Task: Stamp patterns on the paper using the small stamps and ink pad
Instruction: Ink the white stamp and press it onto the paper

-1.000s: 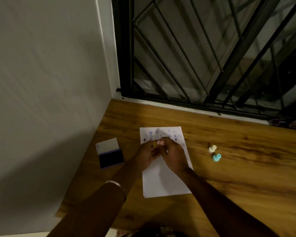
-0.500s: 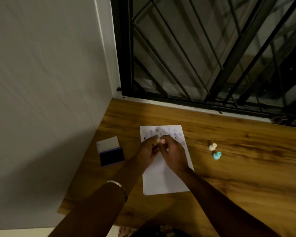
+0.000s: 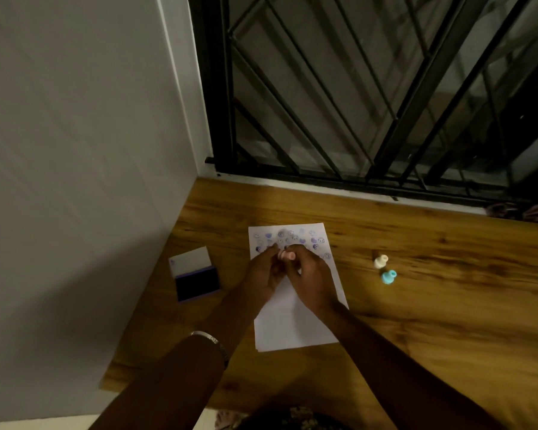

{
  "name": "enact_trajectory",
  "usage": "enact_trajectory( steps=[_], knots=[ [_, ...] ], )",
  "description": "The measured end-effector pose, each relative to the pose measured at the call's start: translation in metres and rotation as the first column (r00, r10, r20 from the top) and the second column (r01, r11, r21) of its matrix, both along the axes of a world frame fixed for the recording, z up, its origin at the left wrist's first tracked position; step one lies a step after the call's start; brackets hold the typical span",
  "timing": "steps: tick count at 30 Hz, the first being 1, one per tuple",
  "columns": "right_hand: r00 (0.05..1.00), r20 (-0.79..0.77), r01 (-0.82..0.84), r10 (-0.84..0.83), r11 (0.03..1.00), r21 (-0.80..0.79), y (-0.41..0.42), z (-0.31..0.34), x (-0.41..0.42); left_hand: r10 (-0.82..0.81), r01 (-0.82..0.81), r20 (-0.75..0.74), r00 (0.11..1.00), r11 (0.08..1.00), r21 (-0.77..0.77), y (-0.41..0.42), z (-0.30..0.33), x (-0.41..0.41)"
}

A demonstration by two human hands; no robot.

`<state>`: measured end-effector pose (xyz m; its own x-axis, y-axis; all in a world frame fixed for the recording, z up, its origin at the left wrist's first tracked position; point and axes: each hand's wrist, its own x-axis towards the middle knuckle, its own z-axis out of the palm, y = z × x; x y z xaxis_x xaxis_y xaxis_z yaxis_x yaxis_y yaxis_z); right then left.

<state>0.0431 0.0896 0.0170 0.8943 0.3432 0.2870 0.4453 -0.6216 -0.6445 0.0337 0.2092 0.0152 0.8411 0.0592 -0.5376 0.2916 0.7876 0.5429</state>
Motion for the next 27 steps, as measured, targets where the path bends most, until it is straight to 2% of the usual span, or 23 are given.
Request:
enact_trajectory(
  steps=[2, 5, 7, 11, 18, 27],
  knots=[
    [1.000, -0.001, 0.007, -0.007, 1.000, -0.013, -0.002, -0.001, 0.002, -0.009, 0.009, 0.013, 1.000, 1.000, 0.011, -0.001, -0.002, -0.001],
    [0.999, -0.006, 0.034, -0.034, 0.999, -0.022, -0.005, -0.002, 0.003, -0.116, 0.113, 0.020, 0.993, 0.986, 0.121, -0.005, -0.003, -0.004],
    [0.998, -0.003, 0.056, -0.056, 0.998, -0.002, -0.006, 0.001, 0.005, -0.120, 0.116, 0.016, 0.993, 0.981, 0.157, -0.011, -0.006, -0.004],
    [0.999, 0.021, 0.028, -0.028, 1.000, -0.011, -0.010, 0.009, 0.007, -0.043, 0.042, 0.002, 0.999, 0.988, 0.149, -0.018, -0.005, 0.000],
    [1.000, 0.011, 0.005, -0.004, 0.998, -0.065, -0.026, 0.000, 0.008, -0.095, 0.097, -0.020, 0.995, 0.972, 0.212, -0.027, -0.002, 0.001],
    [0.998, 0.057, 0.029, -0.022, 0.991, -0.129, -0.030, -0.013, 0.009, -0.115, 0.134, -0.116, 0.987, 0.975, 0.177, -0.035, 0.000, 0.000]
  ],
)
